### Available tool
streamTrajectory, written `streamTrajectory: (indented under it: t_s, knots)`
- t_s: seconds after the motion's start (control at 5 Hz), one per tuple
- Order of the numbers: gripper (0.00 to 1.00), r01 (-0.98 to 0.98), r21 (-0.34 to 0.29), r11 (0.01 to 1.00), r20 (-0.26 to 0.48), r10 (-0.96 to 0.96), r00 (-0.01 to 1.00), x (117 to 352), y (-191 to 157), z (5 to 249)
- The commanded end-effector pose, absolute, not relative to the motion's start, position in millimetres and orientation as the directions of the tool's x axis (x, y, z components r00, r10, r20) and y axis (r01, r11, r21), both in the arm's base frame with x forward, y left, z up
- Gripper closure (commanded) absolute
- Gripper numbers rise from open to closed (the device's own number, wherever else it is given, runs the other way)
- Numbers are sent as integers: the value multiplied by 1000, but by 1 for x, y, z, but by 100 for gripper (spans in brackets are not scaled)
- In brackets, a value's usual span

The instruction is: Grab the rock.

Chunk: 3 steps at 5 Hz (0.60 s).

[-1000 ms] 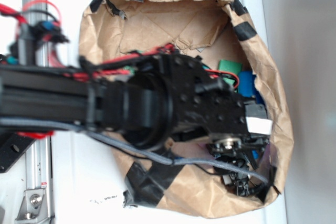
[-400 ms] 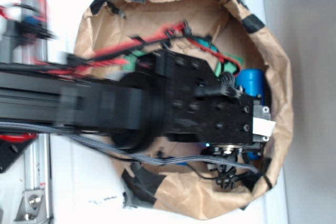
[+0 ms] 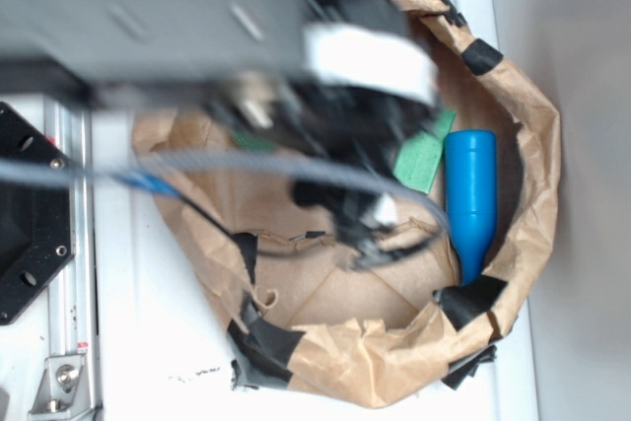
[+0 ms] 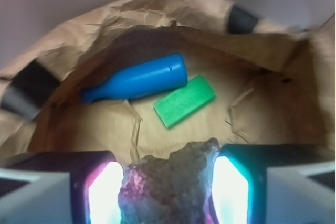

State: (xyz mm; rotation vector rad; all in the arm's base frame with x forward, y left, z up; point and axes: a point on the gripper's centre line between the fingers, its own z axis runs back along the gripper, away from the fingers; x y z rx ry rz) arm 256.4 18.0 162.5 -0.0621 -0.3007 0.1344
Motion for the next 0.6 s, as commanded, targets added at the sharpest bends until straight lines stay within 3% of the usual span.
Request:
streamTrajectory:
  t_s: [0.0,0.4]
  knots:
    - [100,-186,2,983,252,179,951,255,21,198]
    - [100,-207,-18,978,225,205,952,261,21,188]
